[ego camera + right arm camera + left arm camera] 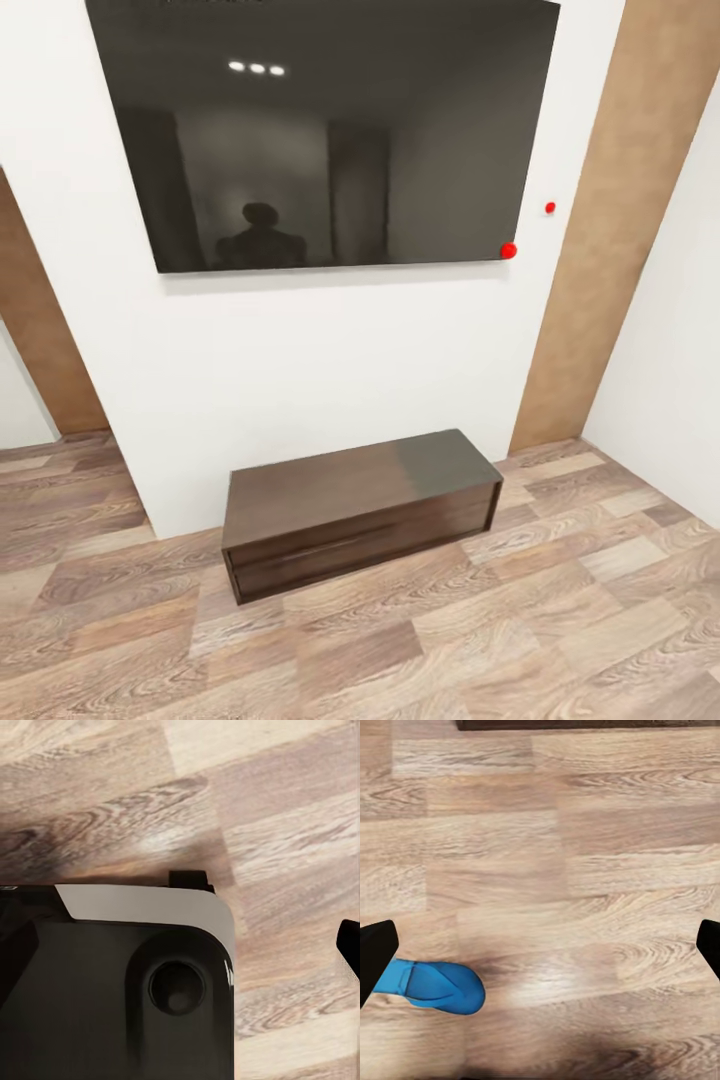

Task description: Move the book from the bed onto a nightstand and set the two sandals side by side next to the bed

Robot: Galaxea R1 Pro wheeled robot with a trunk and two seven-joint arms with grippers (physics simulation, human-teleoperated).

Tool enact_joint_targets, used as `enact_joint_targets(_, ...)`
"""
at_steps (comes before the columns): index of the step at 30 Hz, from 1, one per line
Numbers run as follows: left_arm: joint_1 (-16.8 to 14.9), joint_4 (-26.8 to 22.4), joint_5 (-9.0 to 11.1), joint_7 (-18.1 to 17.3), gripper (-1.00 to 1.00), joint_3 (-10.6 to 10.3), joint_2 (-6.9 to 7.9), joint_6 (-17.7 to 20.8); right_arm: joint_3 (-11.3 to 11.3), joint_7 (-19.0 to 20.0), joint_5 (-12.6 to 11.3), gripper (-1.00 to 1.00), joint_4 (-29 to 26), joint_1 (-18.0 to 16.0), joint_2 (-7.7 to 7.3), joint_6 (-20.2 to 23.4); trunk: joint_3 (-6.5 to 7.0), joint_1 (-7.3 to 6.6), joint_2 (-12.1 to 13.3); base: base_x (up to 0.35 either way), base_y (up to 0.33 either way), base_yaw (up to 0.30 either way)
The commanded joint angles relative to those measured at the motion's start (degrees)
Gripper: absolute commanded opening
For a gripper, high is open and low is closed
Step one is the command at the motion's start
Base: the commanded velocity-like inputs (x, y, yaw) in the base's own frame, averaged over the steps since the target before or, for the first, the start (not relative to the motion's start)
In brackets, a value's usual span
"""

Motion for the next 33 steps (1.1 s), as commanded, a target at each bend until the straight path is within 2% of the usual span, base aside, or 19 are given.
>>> enact_joint_targets(1,0.0,0.0,0.3,0.0,1.0,0.0,0.0,-0.2,-0.1,0.0,0.0,1.0,0.0,0.0,0.0,-0.2,-0.06,0.0,0.0,0.004,-0.003,0.29)
enact_joint_targets(33,-0.1,0.0,0.3,0.0,1.0,0.0,-0.02,-0.2,-0.1,0.0,0.0,1.0,0.0,0.0,0.0,-0.2,-0.06,0.0,0.0,0.0,0.0,0.291)
